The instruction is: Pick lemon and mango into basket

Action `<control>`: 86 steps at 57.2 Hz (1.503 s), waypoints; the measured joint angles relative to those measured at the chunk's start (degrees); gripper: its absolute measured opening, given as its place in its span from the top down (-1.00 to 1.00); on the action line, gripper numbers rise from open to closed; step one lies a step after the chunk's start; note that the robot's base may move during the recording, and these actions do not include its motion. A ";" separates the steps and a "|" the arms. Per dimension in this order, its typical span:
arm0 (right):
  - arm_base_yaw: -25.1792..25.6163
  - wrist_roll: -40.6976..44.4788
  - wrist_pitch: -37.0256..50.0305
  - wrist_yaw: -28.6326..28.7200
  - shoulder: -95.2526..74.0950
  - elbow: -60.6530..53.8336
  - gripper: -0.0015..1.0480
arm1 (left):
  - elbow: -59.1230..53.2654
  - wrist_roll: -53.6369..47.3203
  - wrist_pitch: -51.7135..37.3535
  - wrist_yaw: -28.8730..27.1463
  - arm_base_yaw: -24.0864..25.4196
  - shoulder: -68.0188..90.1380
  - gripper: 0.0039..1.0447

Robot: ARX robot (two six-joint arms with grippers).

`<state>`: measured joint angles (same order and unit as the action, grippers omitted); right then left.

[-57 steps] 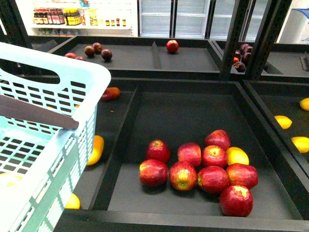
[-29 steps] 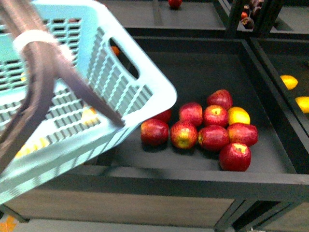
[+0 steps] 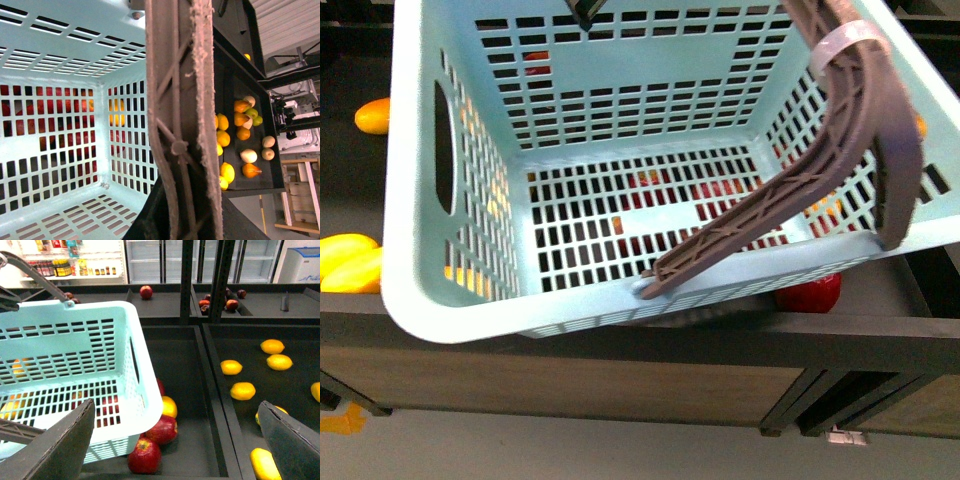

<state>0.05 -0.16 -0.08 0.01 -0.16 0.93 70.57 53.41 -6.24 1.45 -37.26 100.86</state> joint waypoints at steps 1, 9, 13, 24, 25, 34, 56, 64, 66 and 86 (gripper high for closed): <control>0.00 0.00 0.00 0.00 0.00 0.02 -0.83 | 0.00 -0.02 0.00 -0.07 -0.15 -0.09 0.90; 0.00 0.00 0.00 0.00 0.00 0.02 -0.83 | -0.07 0.02 -0.09 -0.09 -1.20 -1.20 0.90; 0.00 0.00 0.00 0.00 0.00 0.00 -0.83 | -0.13 0.02 -0.09 -0.13 -1.22 -1.20 0.90; 0.00 0.00 0.00 0.00 0.00 0.00 -0.83 | -0.22 -0.09 -0.09 -1.03 -1.05 -1.22 0.91; 0.00 0.00 0.00 0.00 0.00 0.00 -0.83 | -0.22 -0.07 -0.09 -1.01 -1.05 -1.22 0.91; 0.00 0.00 0.00 0.00 0.00 0.00 -0.83 | -0.22 -0.04 -0.09 -0.66 -1.05 -1.22 0.91; 0.00 0.00 0.00 0.00 0.00 0.00 -0.83 | -0.22 -0.04 -0.09 -0.61 -1.05 -1.22 0.91; 0.00 0.00 0.00 0.00 0.00 0.00 -0.83 | -0.22 -0.02 -0.09 -0.55 -1.05 -1.22 0.91; 0.00 0.00 0.00 0.00 0.00 0.00 -0.83 | -0.22 -0.02 -0.09 -0.55 -1.05 -1.22 0.91; 0.00 0.00 0.00 0.00 0.00 0.00 -0.83 | -0.22 -0.04 -0.09 -0.61 -1.05 -1.22 0.91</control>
<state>0.05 -0.16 -0.08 0.01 -0.16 0.93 70.35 53.36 -6.33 0.84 -38.30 99.63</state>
